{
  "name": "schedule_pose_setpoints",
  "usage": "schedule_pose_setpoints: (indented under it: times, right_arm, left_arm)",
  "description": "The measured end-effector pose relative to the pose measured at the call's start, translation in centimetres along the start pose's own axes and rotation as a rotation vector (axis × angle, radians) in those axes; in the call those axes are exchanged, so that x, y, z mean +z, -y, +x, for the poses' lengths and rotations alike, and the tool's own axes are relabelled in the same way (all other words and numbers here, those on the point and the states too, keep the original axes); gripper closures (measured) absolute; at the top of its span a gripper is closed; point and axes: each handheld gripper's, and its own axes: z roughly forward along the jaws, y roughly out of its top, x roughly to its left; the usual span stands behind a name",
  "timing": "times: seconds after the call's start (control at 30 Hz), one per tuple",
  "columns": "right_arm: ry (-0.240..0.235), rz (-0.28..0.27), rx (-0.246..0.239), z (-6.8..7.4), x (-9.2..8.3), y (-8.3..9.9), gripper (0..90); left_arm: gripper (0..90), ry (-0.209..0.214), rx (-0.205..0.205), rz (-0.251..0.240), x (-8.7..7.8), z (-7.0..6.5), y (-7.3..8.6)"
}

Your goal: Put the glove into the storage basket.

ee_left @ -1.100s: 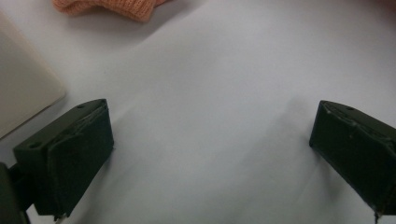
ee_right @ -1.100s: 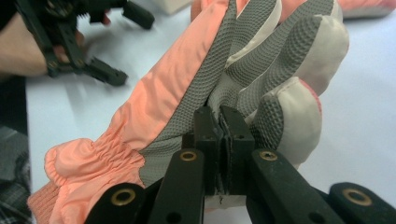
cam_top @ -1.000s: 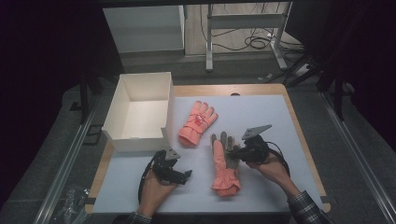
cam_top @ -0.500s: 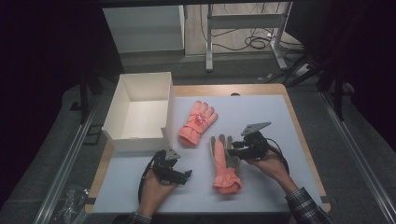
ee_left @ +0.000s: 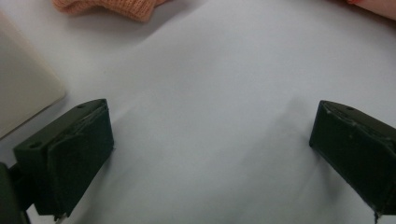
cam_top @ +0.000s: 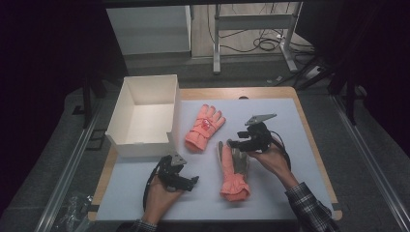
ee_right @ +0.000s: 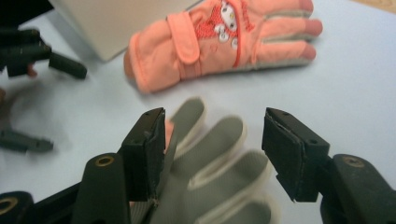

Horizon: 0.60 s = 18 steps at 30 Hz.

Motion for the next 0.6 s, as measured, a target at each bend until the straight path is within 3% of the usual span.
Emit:
schedule_pose_setpoints:
  times: [0.2,0.6]
  right_arm:
    - [-0.014,-0.002,0.048,-0.2,1.4,-1.4,36.6]
    - [0.016,0.004,0.038,-0.7,4.4,-4.1,38.1]
  left_arm:
    - [0.0,0.0,0.0,0.0,0.0,0.0,0.0]
    - [0.0,-0.001,0.001,-0.002,0.0,0.0,0.0]
